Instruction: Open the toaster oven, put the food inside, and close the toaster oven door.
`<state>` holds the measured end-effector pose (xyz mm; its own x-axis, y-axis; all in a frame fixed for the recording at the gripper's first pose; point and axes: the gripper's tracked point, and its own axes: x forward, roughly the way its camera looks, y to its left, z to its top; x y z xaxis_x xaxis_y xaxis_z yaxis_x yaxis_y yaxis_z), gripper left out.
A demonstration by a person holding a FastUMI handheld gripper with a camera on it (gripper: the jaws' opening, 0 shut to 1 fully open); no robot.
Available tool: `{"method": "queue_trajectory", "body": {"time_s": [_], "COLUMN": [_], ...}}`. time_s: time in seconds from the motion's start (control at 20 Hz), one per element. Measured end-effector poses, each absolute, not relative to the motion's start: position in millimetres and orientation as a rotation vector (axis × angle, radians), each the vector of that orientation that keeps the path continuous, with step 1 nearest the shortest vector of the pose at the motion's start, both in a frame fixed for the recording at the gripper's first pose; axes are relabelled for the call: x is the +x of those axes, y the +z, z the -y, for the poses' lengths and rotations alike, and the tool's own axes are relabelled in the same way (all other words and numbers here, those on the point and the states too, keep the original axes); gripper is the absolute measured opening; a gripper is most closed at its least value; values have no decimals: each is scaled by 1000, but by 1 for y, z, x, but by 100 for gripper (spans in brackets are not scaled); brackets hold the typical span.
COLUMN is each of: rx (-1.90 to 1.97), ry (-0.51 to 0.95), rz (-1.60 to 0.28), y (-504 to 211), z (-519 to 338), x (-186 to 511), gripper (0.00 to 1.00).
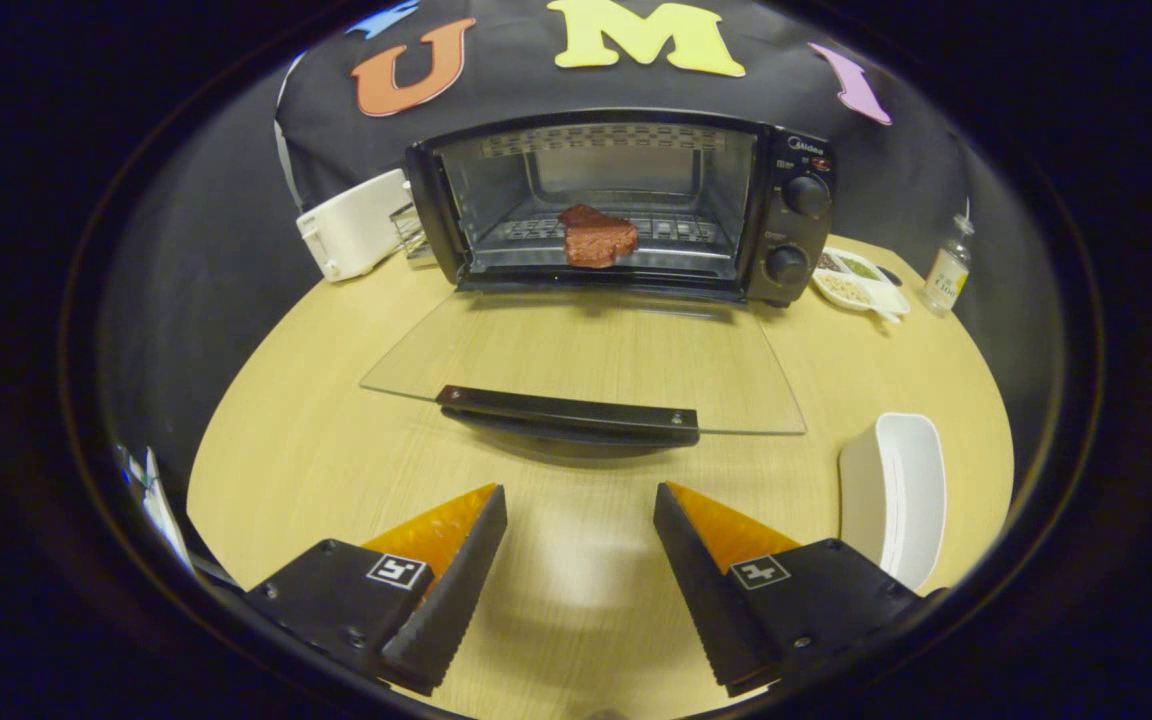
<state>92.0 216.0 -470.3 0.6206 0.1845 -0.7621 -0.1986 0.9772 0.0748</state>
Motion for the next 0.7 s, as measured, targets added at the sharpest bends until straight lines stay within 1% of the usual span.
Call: {"method": "queue_trajectory", "body": {"time_s": [0.4, 0.55, 0.7], "rx": [-24, -7, 7], "ry": [220, 228, 242], "rz": [-885, -873, -830], "y": [-477, -467, -440], "z": [-217, -217, -218], "x": [105, 106, 111], "gripper": [95, 95, 95]}}
